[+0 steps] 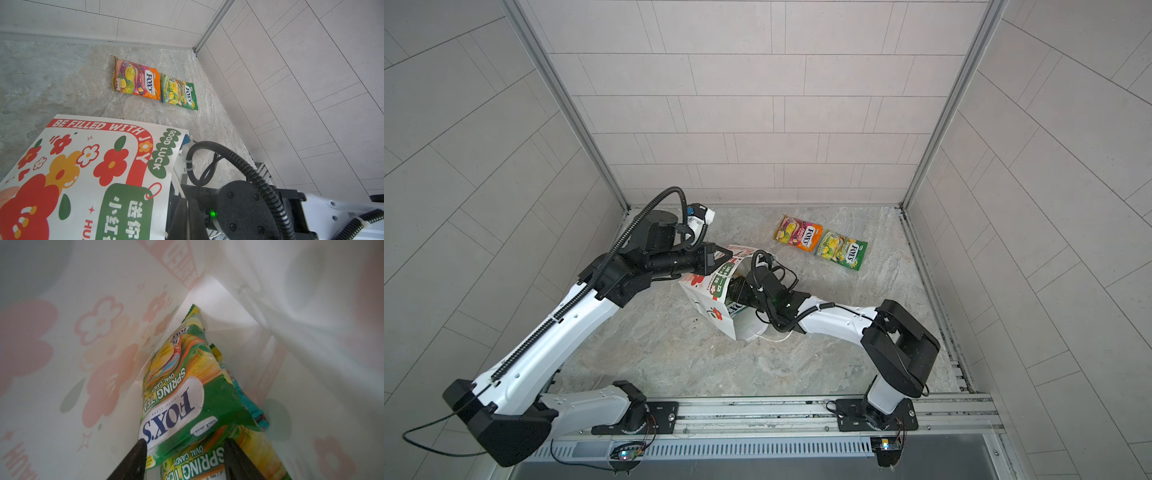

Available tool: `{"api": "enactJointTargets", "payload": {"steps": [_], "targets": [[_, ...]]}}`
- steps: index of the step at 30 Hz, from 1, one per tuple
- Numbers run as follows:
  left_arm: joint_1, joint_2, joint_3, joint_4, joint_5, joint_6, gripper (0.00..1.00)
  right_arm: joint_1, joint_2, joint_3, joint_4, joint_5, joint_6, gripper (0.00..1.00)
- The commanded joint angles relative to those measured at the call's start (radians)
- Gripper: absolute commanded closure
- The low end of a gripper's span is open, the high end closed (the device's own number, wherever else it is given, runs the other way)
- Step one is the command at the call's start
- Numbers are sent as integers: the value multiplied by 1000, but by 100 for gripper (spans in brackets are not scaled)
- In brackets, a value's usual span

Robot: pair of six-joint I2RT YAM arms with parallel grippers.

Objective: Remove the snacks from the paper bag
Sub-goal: 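Reach the right gripper down toward the remaining green packs in the bag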

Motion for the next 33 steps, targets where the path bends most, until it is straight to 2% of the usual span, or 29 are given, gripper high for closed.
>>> {"api": "enactJointTargets", "payload": {"steps": [1,6,14,26,33], "targets": [[-5,-4,-7,30,3,12,100,-3,12,22,17,75,63,41],[-5,-4,-3,30,4,15,100,-2,31,61,-40,107,72,43],[-6,-8,-1,29,-6,19,100,-2,92,156,-162,80,66,48],[-6,-14,-1,29,-16,24,100,-2,164,218,-187,60,30,50],[-7,-28,-7,14,-44,33,100,-3,161,212,-161,54,-11,93]]}}
